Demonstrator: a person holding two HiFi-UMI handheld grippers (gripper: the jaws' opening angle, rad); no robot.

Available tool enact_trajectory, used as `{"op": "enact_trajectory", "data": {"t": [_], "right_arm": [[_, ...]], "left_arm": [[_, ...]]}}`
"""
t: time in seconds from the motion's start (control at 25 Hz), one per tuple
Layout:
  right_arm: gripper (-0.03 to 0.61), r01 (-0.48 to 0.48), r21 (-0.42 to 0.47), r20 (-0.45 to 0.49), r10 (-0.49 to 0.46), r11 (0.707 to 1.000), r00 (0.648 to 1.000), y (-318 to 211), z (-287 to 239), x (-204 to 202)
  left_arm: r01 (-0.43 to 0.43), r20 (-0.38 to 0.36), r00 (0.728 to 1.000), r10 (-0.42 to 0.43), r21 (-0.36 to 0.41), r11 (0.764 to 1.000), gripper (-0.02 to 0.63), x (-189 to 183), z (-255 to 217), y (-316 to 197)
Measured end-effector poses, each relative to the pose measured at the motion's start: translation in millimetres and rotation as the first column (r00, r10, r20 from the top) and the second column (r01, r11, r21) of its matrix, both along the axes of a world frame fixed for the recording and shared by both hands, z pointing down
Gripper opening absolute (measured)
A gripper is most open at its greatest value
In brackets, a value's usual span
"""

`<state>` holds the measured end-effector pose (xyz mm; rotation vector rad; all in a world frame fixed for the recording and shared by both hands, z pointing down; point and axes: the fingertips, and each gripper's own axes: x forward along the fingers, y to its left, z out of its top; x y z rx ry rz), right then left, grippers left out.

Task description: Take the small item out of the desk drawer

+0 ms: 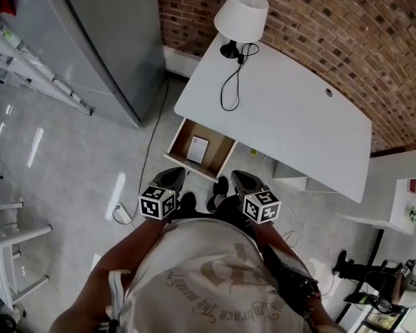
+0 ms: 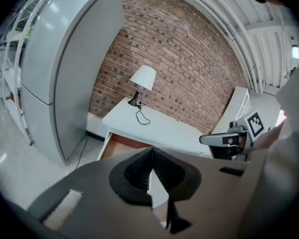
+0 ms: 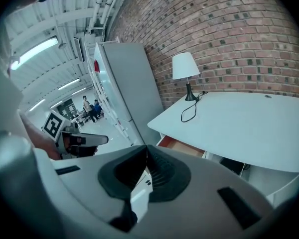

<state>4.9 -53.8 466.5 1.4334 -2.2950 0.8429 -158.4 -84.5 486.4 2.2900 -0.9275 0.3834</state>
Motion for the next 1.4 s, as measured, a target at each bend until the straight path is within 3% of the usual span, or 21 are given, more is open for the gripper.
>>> {"op": "enact_trajectory", "data": {"t": [0.32, 0.68, 1.4], "right_arm": [[0.006, 0.004, -0.023, 0.022, -0.004, 1.000, 1.000, -11.0, 11.7, 19.7], [0.006, 0.045, -0.058, 0.058, -0.041, 0.997, 0.997, -15.1, 28.8, 25.0], [0.006, 0.014, -0.130, 0.101, -0.001, 0.991, 0.995, -13.3, 70.7, 19.9]], "left_arm": [[-0.034, 0.018, 0.999, 0.034, -0.002, 0.999, 0.006, 30.4, 4.7, -6.8], [0.000, 0.070, 0.998, 0.004, -0.058, 0.998, 0.006, 38.1, 23.7, -12.8], [-0.078, 0.126, 0.988, 0.094, -0.125, 0.989, 0.006, 56.0, 63.5, -17.4]]}}
